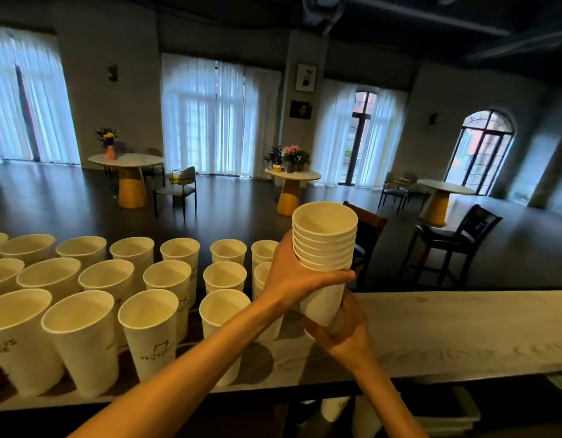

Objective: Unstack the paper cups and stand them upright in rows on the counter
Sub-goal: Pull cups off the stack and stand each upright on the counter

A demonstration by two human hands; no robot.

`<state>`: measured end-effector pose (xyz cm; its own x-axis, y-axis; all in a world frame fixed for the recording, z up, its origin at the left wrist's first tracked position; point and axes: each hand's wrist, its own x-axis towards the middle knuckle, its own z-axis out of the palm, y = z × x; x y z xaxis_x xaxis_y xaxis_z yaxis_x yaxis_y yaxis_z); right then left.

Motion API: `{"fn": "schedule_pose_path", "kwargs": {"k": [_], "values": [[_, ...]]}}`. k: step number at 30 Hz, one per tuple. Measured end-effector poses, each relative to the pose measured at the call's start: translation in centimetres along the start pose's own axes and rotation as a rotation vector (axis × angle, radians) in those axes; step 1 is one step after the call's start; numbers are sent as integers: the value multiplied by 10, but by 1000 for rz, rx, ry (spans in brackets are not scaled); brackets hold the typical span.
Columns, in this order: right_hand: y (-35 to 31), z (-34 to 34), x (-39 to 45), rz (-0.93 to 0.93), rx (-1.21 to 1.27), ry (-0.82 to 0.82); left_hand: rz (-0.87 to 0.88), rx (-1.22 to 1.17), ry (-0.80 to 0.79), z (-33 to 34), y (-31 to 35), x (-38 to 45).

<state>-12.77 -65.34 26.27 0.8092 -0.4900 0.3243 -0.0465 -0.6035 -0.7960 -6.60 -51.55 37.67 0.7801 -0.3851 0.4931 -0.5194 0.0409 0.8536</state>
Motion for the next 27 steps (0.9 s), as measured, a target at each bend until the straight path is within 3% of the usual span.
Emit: {"fn": "schedule_pose_path", "kwargs": {"k": [6,9,13,20,27], "values": [[-21,24,-3,-39,115,-13,32,4,33,-19,2,-2],[-28,39,-9,129,82,-43,46,-33,76,-33,10,0],[-12,52,-21,154,28,-178,54,-186,141,-59,35,10],[8,85,-34,198,58,-217,108,-281,198,-86,58,17],[3,81,-36,213,161,-275,52,-372,286,-91,52,17]]}}
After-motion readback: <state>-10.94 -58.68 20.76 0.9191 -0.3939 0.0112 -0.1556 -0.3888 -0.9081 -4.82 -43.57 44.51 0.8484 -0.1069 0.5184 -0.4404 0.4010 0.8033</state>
